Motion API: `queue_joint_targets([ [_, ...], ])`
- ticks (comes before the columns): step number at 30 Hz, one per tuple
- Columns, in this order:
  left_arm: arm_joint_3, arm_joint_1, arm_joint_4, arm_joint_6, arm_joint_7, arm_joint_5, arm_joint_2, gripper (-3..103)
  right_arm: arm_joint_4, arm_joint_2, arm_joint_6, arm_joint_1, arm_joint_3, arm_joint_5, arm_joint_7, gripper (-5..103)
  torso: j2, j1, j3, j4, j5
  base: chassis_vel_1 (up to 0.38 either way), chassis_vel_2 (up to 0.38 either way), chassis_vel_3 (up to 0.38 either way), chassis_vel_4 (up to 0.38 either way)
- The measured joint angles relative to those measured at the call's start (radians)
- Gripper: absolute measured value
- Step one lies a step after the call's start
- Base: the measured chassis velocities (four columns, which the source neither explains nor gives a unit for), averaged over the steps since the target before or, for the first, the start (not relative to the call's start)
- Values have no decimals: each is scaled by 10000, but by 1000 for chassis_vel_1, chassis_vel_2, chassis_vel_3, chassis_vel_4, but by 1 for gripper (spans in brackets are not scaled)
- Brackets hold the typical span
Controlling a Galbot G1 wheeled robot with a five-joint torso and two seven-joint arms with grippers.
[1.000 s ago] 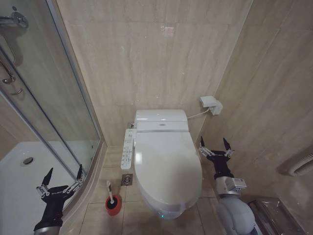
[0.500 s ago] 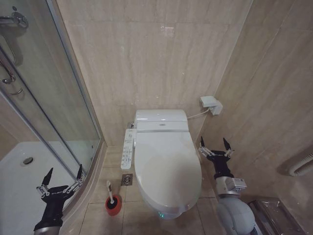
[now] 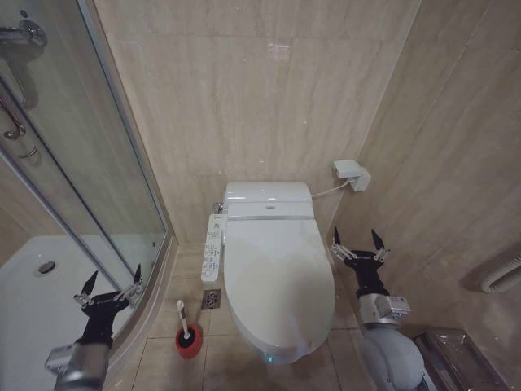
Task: Open the toilet lid, clean the toilet bowl with a toilet brush, close the toilet lid, and flush.
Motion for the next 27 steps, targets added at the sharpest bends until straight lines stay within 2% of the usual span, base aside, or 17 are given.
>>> queue_joint_targets([
  [1,7,-116,37,201,-26,-38,20,100,0,0,0,0,0,0,0,100,0,0,0,1,0,0,0,0,0],
  [2,170,-533,-34,-32,-263,360,134,100,0,0,0,0,-1,0,-5,100,-1,0,1,7,-7,0,0,0,0],
  [3,170,-533,-34,-32,-263,360,134,100,0,0,0,0,-1,0,-5,100,-1,0,1,7,-7,0,0,0,0],
  [4,240,-719,-238,-322,-401,651,200,100,1,0,2,3,0,-1,0,100,-1,1,0,-10,0,0,0,0,0],
  [5,266,-742,-315,-407,-458,757,215,100,0,0,2,-1,0,0,2,100,-1,0,-1,-12,6,0,0,0,0],
  [6,297,-739,-410,-467,-517,879,219,100,0,0,2,0,1,0,0,100,-1,1,1,1,5,0,0,0,0],
  [7,305,-738,-548,-511,-583,982,230,100,0,0,2,0,1,-1,1,100,-2,2,1,-4,0,0,0,0,0],
  [10,290,-705,-758,-478,-676,1026,240,100,0,0,2,1,0,-1,-1,100,-1,0,0,7,2,0,0,0,0],
  [15,275,-659,-979,-423,-760,1045,198,100,0,0,2,0,0,-1,1,100,-1,0,0,1,3,0,0,0,0],
  [16,317,-656,-865,-560,-761,1052,175,100,0,0,2,1,0,-1,0,100,-1,0,0,0,3,0,0,0,0],
  [18,526,-761,-62,-1366,-745,1012,128,100,0,0,1,1,0,0,-4,100,-1,0,0,2,1,0,0,0,0],
  [19,526,-761,-62,-1366,-745,1012,128,100,0,0,1,1,0,0,-4,100,-1,0,0,2,1,0,0,0,0],
  [20,588,-818,217,-1661,-708,955,128,100,0,0,1,0,1,0,1,100,-1,0,0,0,0,0,0,0,0],
  [21,708,-960,825,-2330,-545,760,143,100,0,0,0,1,1,-1,0,100,-1,0,0,-1,-1,0,0,0,0],
  [22,747,-1024,1108,-2623,-463,669,151,100,0,0,0,0,0,-1,1,100,-1,0,0,-1,-1,0,0,0,0],
  [23,758,-1054,1263,-2805,-385,607,151,100,0,0,0,0,1,-1,0,100,-1,0,0,-1,-3,0,0,0,0],
  [27,758,-1073,1345,-2952,-265,468,118,100,0,0,0,0,0,0,1,100,-1,0,0,1,1,0,0,0,0],
])
